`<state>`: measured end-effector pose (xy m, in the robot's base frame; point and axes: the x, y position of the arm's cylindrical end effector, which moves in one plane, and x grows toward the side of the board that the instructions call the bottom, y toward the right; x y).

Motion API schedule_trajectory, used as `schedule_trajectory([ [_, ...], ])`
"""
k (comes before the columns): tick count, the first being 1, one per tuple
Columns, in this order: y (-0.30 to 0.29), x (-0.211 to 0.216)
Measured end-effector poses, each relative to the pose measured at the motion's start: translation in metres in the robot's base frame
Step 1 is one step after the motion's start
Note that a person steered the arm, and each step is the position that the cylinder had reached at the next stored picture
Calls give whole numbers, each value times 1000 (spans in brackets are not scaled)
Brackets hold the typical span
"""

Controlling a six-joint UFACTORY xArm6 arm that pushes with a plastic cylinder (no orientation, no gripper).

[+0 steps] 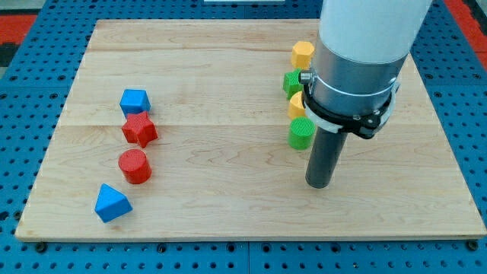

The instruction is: Push the blue triangle left side of the red circle

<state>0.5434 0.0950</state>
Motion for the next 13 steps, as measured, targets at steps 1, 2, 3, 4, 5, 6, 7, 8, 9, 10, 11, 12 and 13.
schedule_trajectory([
  [1,6,1],
  [2,20,13],
  [3,22,21],
  [4,25,23],
  [5,40,23],
  [6,63,7],
  [7,46,-33],
  [8,19,-28],
  [9,-81,0],
  [10,-167,41],
  [11,-273,53],
  [12,-323,34],
  [13,-326,4],
])
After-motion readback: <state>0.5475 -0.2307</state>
